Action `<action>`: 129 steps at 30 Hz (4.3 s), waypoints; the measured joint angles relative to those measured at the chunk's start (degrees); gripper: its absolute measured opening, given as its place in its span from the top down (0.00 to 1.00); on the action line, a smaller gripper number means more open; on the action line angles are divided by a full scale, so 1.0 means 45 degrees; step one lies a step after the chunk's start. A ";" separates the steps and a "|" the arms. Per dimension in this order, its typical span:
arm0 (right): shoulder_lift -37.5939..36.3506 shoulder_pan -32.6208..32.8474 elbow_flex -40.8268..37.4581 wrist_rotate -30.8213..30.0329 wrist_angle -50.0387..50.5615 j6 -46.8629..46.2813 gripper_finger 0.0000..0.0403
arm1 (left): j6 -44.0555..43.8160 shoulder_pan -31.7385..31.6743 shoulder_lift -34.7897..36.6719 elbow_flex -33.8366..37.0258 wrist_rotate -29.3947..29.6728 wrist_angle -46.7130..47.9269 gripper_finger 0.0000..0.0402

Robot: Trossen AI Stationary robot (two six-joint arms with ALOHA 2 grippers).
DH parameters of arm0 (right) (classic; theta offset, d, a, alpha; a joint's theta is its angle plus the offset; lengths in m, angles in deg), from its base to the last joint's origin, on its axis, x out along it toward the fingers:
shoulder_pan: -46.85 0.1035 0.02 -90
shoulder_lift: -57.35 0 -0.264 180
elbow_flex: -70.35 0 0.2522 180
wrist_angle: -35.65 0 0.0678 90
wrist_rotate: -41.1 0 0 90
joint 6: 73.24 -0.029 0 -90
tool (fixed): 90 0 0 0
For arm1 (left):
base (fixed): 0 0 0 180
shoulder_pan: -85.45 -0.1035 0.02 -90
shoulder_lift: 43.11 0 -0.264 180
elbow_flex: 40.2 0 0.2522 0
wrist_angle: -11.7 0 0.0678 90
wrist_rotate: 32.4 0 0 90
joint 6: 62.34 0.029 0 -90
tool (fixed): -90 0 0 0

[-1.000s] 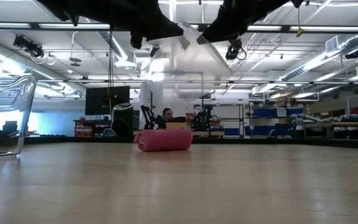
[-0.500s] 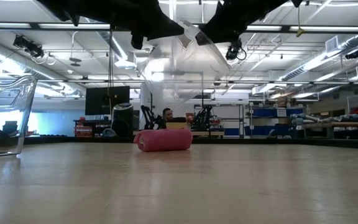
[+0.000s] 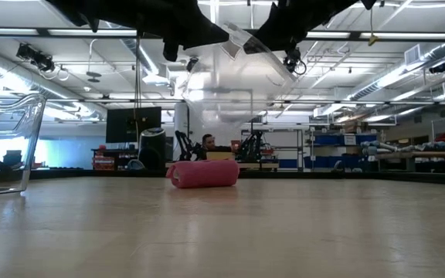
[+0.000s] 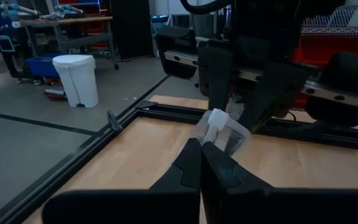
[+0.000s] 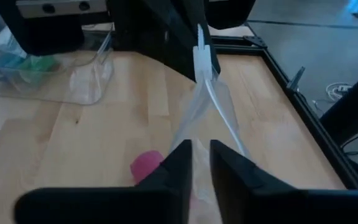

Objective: Roll bandage
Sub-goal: Put the rolled pink bandage into the transparent zip bag

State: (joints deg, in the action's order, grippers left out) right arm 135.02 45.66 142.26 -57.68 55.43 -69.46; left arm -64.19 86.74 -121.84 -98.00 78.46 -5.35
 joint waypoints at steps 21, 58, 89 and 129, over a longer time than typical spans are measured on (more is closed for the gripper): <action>0.0019 0.0353 -0.0010 -0.0339 0.0363 0.8046 0.92 | -0.0323 -0.0035 -0.0512 -0.0005 -0.0218 -0.1101 1.00; 0.1253 0.0152 -0.0005 -0.2050 -0.1271 0.6027 0.77 | -0.1684 -0.0182 -0.0512 -0.0024 -0.0107 -0.2305 1.00; 0.1025 0.0084 -0.0005 -0.0308 -0.1002 0.3529 0.68 | -0.1391 -0.0226 -0.0507 0.1133 -0.1125 -0.3354 1.00; 0.1044 0.0043 -0.0005 0.0908 -0.1553 0.8054 0.65 | -0.2972 -0.0619 -0.0507 0.1122 -0.1681 -0.4159 1.00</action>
State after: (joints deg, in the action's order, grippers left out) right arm 139.72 45.85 142.24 -53.59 48.44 -33.22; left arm -77.56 83.96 -124.12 -92.95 70.90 -24.06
